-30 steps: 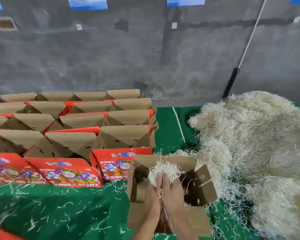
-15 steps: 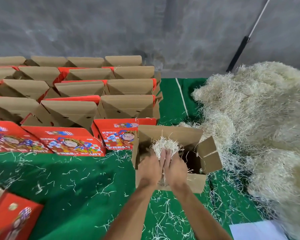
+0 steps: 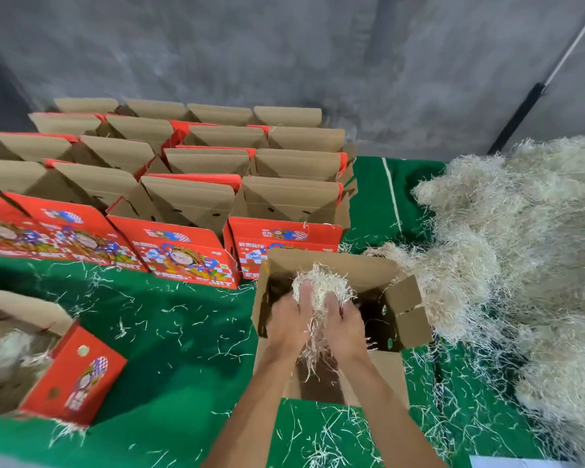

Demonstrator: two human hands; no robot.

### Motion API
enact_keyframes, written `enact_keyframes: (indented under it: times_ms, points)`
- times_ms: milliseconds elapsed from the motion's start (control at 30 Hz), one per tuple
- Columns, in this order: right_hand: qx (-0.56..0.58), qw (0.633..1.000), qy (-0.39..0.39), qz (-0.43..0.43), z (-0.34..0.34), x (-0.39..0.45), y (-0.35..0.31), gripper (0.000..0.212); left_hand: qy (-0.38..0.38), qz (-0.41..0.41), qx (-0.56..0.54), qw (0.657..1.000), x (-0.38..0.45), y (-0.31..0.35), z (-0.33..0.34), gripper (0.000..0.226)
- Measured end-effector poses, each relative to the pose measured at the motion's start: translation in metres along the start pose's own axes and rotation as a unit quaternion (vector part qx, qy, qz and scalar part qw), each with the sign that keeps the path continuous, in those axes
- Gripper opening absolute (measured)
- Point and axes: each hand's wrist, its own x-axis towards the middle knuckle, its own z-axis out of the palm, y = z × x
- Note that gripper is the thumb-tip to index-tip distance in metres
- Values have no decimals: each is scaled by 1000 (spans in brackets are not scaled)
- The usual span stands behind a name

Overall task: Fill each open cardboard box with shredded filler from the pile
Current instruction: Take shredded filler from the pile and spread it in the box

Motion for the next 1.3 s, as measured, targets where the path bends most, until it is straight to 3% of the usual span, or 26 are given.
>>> enact_keyframes:
  times_ms: [167,267,333,400,433,500,567,633,667,700,767,800,867,933,1000,1133,1200,1300]
  points:
    - [163,985,20,49,-51,4,-8,26,38,-66,-233,969,22,-6,-42,61]
    - [240,964,69,90,-71,8,-13,39,0,-79,-331,940,20,6,-54,29]
    - [279,957,13,73,-62,-3,-28,56,-55,-106,-305,945,9,25,-36,34]
    - [313,946,-59,56,-37,-16,-40,52,-78,-103,-294,947,-8,40,-6,26]
    - [312,947,-63,49,-29,-21,-39,47,-76,-95,-313,942,-15,46,0,13]
    - [248,967,-30,49,-39,-24,-38,52,-50,-103,-340,933,-10,38,-15,12]
    - [194,978,23,76,-69,-14,-25,61,1,-171,-412,895,11,16,-40,26]
    - [199,976,32,80,-92,-14,-15,64,-34,-200,-544,814,23,1,-59,37]
    - [208,974,24,80,-92,-18,-17,67,-58,-211,-569,793,21,3,-61,35]
    - [222,972,1,81,-83,-21,-22,68,-93,-218,-525,817,13,15,-57,32]
    - [251,961,-64,94,-53,-34,-36,66,-154,-166,-300,927,-11,40,-35,46]
    - [262,957,-86,95,-40,-42,-42,64,-153,-125,-227,954,-23,50,-24,57]
    - [290,947,-84,104,-29,-47,-43,54,-109,-81,-211,968,-31,49,-12,53]
    - [274,957,-42,86,-40,-41,-37,40,-47,-128,-233,963,-20,41,-17,34]
    - [242,968,0,67,-49,-32,-32,33,-31,-198,-282,938,-7,33,-24,23]
    - [163,982,-63,71,-31,-27,-39,88,-63,-203,-344,915,-5,26,-21,23]
    - [142,988,-43,46,-19,-23,-40,94,-24,-208,-372,905,-1,27,-26,13]
    - [137,990,15,22,-6,-20,-47,77,50,-227,-399,887,4,30,-32,41]
